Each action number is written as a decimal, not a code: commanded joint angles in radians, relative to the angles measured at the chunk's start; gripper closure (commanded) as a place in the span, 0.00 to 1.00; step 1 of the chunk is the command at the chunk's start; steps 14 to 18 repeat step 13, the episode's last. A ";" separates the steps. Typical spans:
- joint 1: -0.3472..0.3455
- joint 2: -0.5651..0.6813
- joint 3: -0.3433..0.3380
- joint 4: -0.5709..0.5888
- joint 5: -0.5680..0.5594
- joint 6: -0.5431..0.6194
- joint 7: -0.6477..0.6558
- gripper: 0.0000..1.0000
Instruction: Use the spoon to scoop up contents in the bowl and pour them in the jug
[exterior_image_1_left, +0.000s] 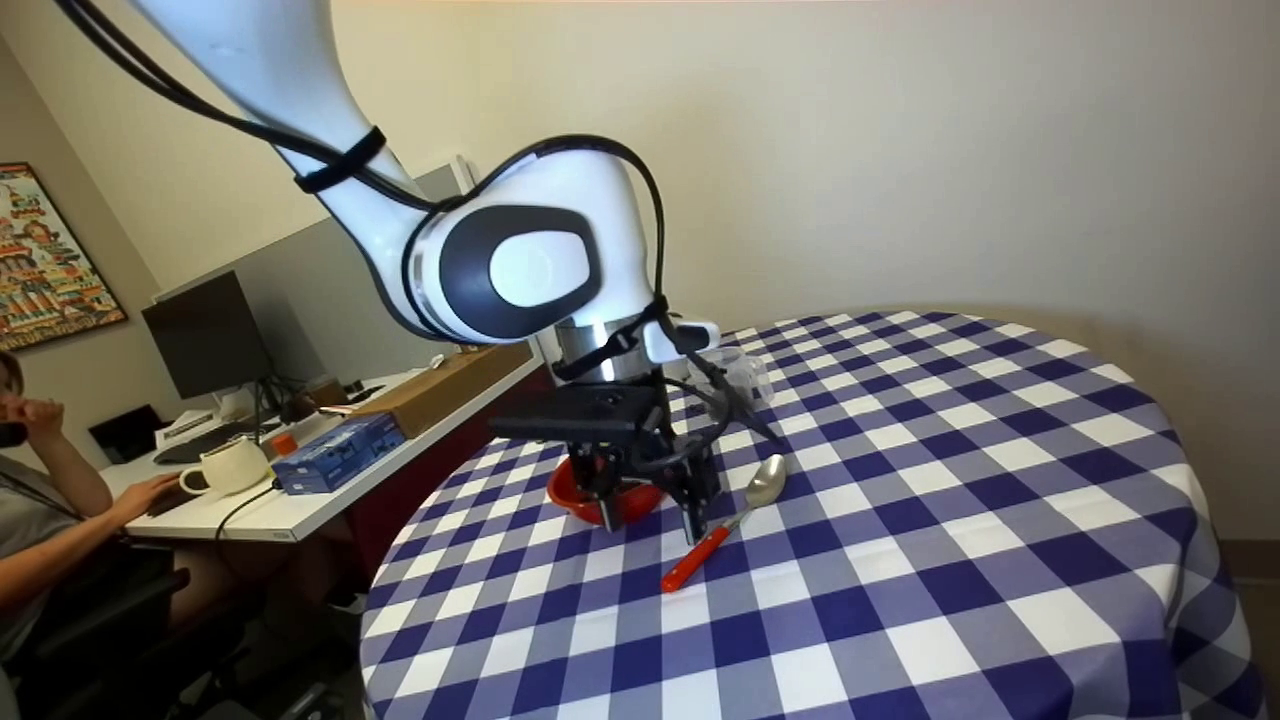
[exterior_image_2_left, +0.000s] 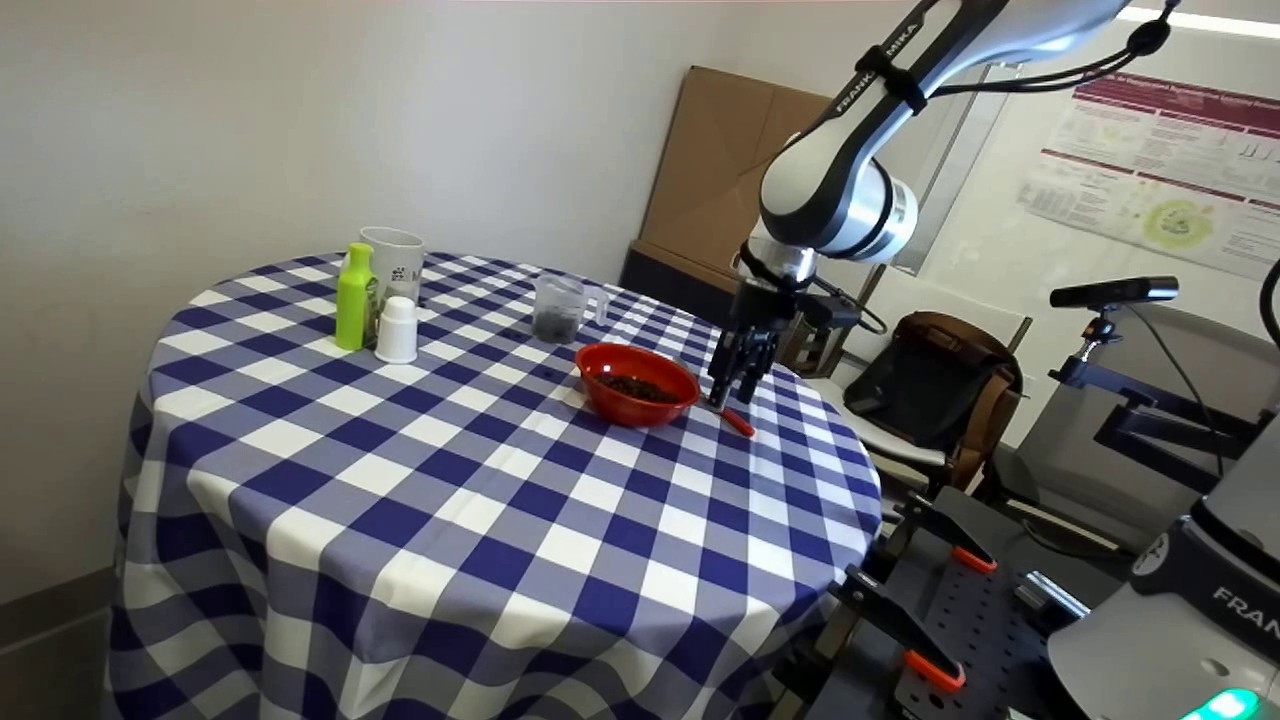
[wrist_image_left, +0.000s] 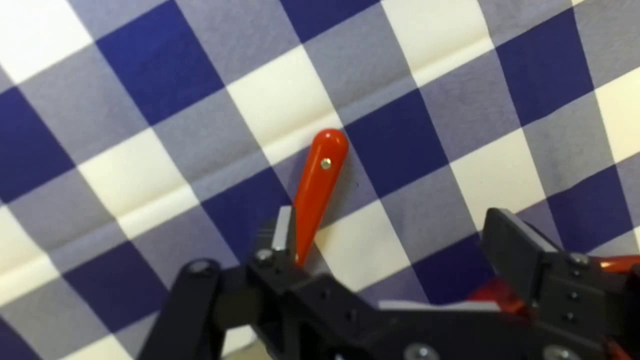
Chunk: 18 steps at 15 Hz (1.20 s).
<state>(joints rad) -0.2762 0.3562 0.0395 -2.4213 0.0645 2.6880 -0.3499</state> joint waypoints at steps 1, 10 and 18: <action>0.048 -0.178 -0.026 -0.046 -0.092 -0.095 -0.080 0.00; 0.220 -0.476 -0.047 -0.100 -0.342 -0.265 0.548 0.00; 0.221 -0.446 -0.049 -0.077 -0.314 -0.252 0.497 0.00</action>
